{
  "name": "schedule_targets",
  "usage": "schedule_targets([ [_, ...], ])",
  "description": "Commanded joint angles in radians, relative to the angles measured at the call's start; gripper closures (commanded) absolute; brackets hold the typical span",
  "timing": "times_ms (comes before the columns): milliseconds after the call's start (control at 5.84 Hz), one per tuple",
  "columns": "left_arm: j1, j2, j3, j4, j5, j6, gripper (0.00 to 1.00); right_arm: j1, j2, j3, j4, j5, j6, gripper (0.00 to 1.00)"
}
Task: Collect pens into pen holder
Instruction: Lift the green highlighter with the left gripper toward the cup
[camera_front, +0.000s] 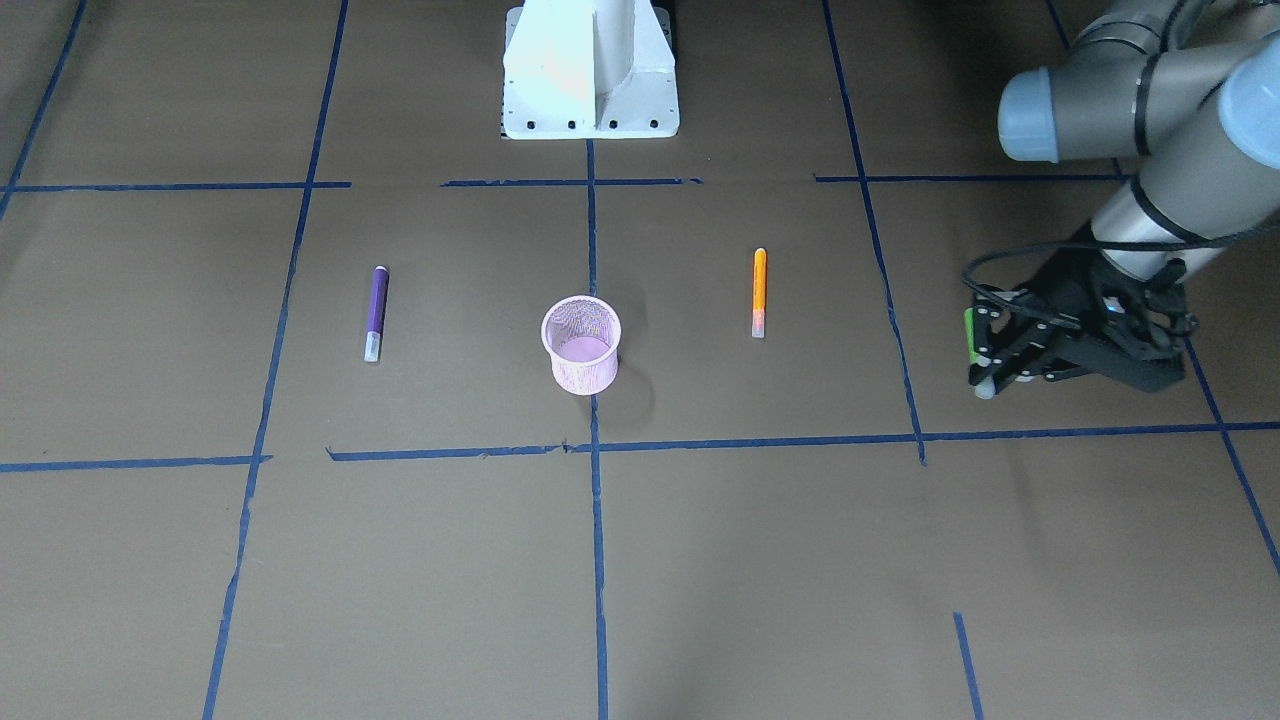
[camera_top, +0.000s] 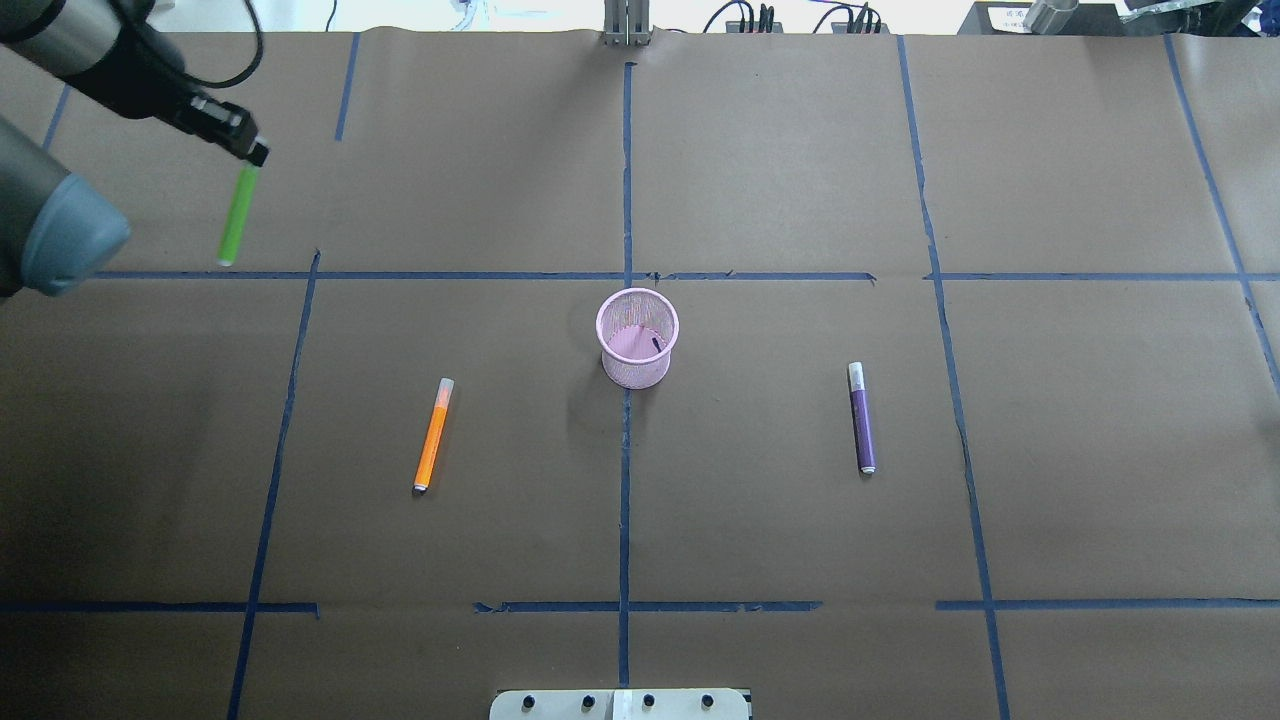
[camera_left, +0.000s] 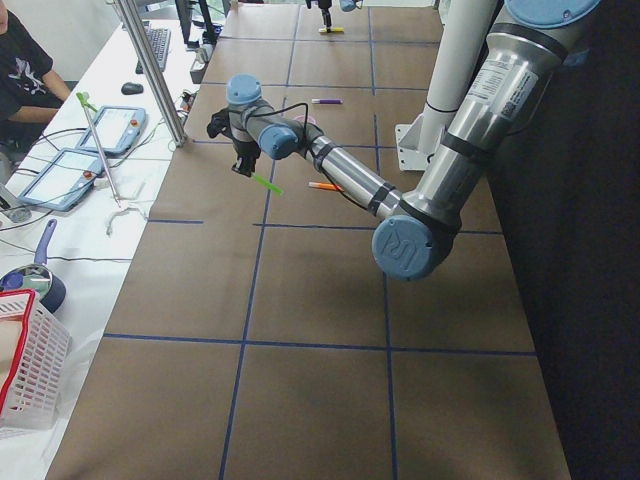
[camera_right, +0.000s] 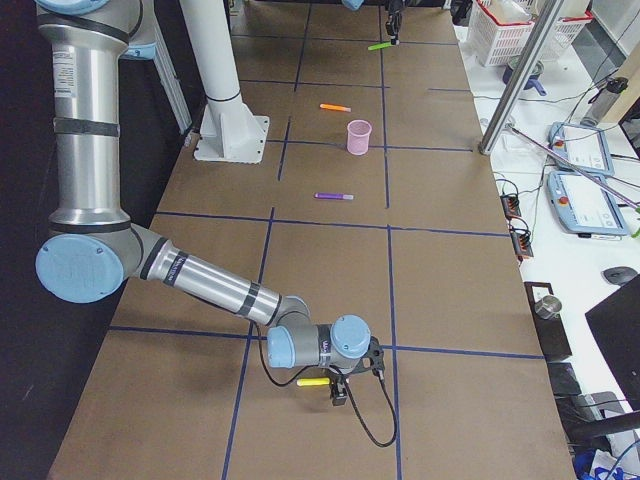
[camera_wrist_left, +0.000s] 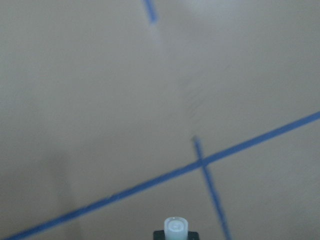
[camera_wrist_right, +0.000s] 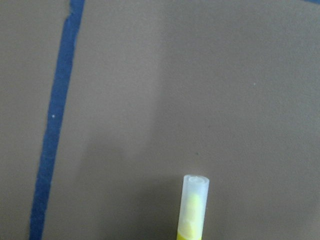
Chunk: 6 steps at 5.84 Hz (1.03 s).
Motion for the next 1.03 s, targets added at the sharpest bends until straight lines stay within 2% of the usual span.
schedule_targets([
  [0,0.100,-0.079,0.013,-0.202,0.080,-0.255,1.00,0.000,0.000,0.002,0.000,0.000,0.000,0.00],
  [171,0.184,-0.096,0.015,-0.295,0.192,-0.348,1.00,0.000,0.000,0.003,0.000,0.000,0.000,0.00],
  [343,0.296,-0.144,0.036,-0.367,0.360,-0.428,1.00,0.000,0.000,0.004,0.000,0.000,0.000,0.00],
  [514,0.373,-0.222,0.126,-0.475,0.480,-0.503,1.00,0.000,0.000,0.004,0.000,0.000,0.000,0.00],
  [685,0.420,-0.254,0.180,-0.542,0.551,-0.519,1.00,0.000,0.000,0.003,0.000,0.000,0.000,0.00],
  [856,0.425,-0.261,0.180,-0.555,0.553,-0.521,1.00,0.000,0.000,0.004,0.000,0.000,0.000,0.00],
])
